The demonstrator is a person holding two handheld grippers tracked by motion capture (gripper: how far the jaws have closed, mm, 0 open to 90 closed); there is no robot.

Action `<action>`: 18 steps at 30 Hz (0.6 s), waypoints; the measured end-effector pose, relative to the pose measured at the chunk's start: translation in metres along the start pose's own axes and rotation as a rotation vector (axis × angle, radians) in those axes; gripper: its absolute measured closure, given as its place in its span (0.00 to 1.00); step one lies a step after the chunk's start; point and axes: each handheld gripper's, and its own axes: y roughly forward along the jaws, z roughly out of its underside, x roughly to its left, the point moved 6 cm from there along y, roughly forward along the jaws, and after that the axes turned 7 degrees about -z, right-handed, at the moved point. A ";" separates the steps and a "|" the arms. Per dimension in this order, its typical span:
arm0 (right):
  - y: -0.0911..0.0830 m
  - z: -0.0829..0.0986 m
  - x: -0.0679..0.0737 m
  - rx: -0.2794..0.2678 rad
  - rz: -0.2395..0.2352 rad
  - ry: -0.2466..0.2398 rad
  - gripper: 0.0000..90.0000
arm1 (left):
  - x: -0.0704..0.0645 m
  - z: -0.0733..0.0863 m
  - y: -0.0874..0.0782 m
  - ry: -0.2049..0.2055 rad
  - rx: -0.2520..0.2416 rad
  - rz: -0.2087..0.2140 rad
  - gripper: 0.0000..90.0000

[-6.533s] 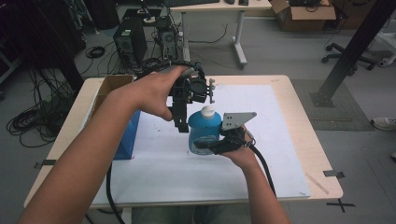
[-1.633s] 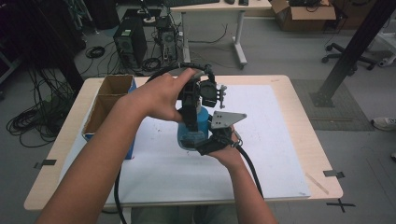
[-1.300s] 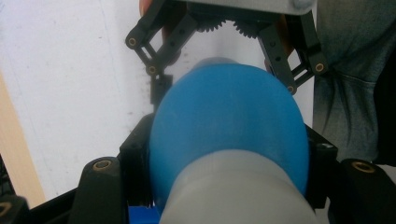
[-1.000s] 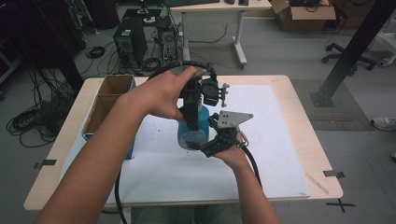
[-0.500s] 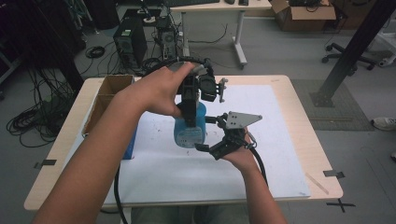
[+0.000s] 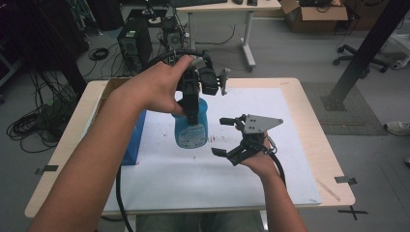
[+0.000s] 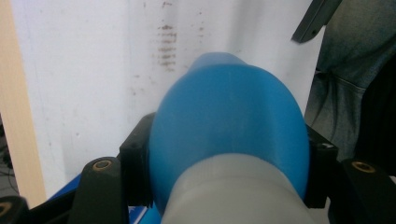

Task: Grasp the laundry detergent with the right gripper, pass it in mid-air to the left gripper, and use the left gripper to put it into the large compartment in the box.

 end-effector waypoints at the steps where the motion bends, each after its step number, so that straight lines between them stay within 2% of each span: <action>1: -0.003 0.000 0.000 0.011 0.002 -0.002 0.00 | 0.001 0.002 -0.002 -0.011 0.002 -0.001 0.42; 6: -0.013 -0.002 -0.001 0.059 0.015 -0.009 0.00 | 0.009 0.012 -0.010 -0.069 0.013 -0.006 0.42; 14: -0.030 -0.006 -0.002 0.152 0.023 -0.014 0.01 | 0.017 0.026 -0.021 -0.115 0.022 -0.030 0.42; 18: -0.038 -0.007 -0.002 0.209 0.044 -0.034 0.01 | 0.021 0.033 -0.027 -0.137 0.024 -0.030 0.42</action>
